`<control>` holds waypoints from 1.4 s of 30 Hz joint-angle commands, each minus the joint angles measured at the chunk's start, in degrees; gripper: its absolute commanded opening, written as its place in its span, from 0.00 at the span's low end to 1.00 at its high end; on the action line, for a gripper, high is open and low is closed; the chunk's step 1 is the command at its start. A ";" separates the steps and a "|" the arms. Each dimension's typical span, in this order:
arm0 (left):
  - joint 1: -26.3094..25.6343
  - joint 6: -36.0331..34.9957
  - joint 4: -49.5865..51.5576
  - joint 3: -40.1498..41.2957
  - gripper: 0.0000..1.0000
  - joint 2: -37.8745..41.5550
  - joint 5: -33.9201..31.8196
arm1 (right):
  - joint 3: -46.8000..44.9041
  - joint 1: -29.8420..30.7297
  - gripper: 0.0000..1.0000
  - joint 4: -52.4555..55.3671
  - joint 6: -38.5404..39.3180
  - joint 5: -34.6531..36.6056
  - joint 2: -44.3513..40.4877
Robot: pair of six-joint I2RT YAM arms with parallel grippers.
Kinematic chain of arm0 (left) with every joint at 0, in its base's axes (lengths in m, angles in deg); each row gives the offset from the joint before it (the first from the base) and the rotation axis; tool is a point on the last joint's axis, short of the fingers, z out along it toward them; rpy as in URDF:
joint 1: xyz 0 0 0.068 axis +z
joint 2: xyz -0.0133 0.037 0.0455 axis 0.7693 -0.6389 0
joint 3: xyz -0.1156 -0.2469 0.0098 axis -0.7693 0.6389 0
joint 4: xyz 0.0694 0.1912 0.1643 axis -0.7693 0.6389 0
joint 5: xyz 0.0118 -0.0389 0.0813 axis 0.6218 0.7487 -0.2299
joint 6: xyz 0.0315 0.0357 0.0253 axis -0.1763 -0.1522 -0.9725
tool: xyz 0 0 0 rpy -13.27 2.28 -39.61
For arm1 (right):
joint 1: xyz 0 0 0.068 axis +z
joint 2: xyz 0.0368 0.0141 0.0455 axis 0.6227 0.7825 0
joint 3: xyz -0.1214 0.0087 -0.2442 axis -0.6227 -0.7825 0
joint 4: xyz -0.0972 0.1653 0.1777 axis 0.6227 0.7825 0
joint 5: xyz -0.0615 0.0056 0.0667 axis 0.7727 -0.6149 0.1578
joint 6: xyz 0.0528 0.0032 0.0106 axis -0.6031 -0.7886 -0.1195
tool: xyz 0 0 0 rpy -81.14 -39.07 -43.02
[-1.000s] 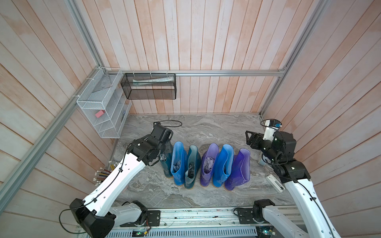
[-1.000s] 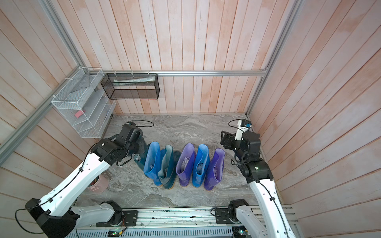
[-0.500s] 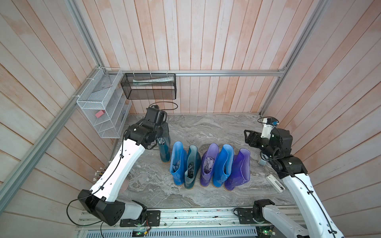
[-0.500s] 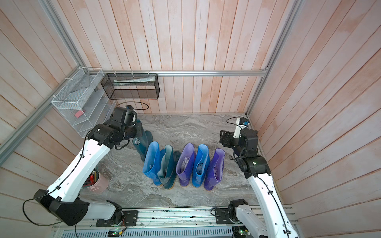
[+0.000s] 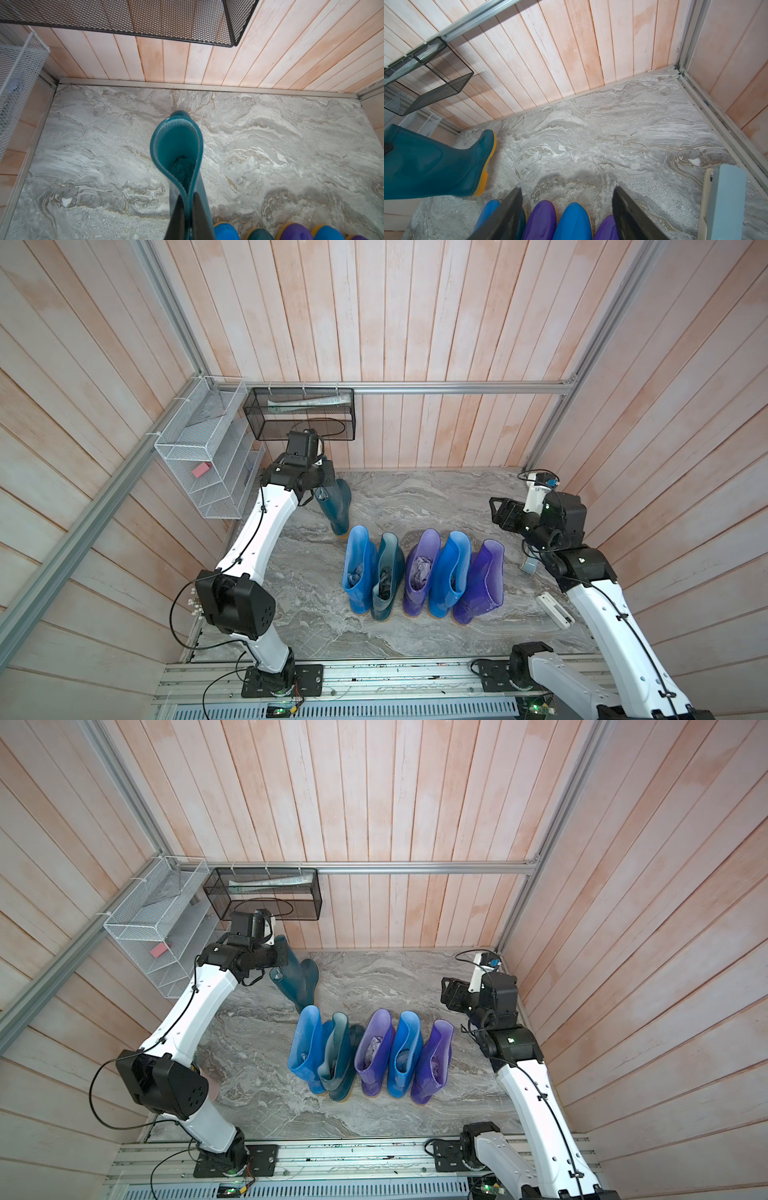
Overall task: Match and arrange rain boots in pairs
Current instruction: Place the rain boot at the center of the board.
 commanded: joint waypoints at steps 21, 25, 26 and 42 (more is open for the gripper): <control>1.50 -4.50 -11.37 -4.77 0.00 -5.95 6.03 | 2.02 0.26 0.69 -4.10 -1.28 -2.74 3.73; 1.43 -4.15 -11.96 -4.76 0.26 -6.50 7.25 | 2.22 0.26 0.69 -4.35 -1.35 -3.00 4.07; 1.43 -3.96 -12.07 -4.75 0.32 -6.45 7.40 | 2.24 0.26 0.69 -4.39 -1.37 -3.08 4.13; -1.55 -0.99 -10.23 -4.25 0.64 2.46 8.31 | 3.76 0.34 0.70 -1.46 0.64 -2.97 3.60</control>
